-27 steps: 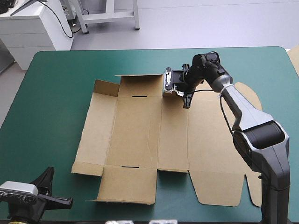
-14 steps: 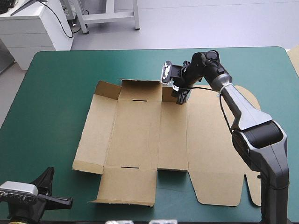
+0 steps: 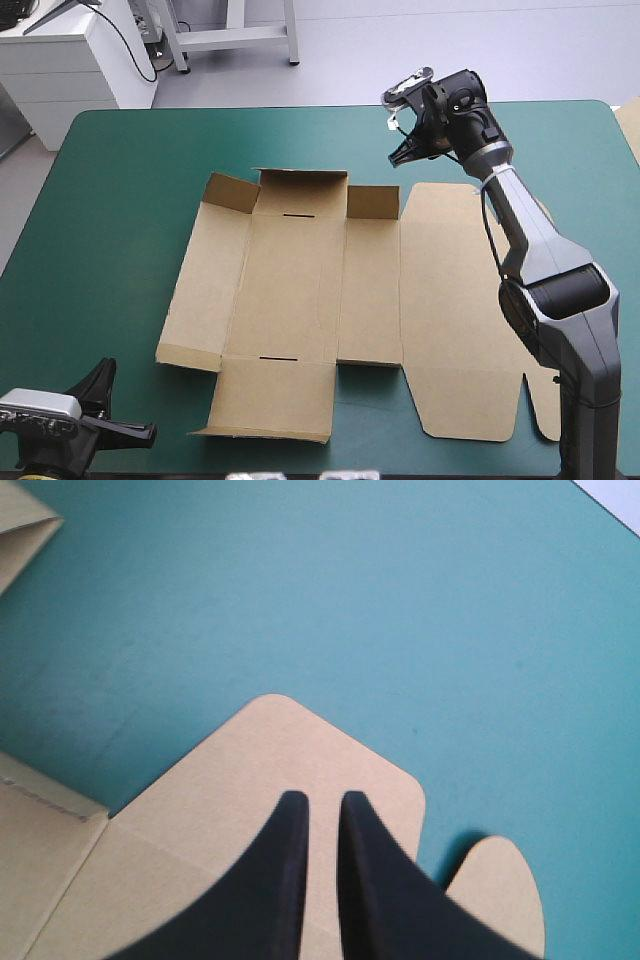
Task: Fold the box
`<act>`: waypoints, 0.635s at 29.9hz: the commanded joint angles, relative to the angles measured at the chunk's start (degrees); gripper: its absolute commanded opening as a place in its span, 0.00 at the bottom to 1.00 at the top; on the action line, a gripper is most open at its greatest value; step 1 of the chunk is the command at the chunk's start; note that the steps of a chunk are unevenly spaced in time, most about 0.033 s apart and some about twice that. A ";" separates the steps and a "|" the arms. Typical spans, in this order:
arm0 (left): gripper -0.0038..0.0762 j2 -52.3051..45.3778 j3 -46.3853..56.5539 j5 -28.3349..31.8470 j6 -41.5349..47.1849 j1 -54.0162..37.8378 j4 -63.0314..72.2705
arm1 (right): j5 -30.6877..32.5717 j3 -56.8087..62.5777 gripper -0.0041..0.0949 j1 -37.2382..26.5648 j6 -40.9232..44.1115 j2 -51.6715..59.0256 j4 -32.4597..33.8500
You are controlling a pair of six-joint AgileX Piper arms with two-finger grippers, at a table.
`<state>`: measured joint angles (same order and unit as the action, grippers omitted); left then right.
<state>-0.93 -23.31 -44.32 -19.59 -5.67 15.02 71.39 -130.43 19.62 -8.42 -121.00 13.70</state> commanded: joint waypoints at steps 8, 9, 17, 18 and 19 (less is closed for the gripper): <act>0.04 1.17 -1.19 4.21 0.30 -0.01 4.04 | 0.08 10.58 0.02 -1.09 7.63 13.56 -4.15; 0.04 1.17 -1.59 3.93 0.41 -0.01 4.04 | 0.08 12.73 0.02 -1.09 7.75 15.11 -3.78; 0.04 7.91 -10.27 1.87 0.41 -0.01 3.42 | -0.02 35.05 0.02 -1.48 9.03 31.19 -1.95; 0.04 9.33 -11.44 1.87 0.27 -0.01 3.42 | -0.02 37.52 0.02 -1.48 9.16 33.18 -1.55; 0.04 11.21 -12.47 1.87 0.02 -0.01 3.42 | -0.15 39.82 0.02 -1.48 9.63 35.18 -1.31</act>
<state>5.48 -31.73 -46.46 -19.59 -5.67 17.45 71.26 -94.30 18.50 0.76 -92.87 10.06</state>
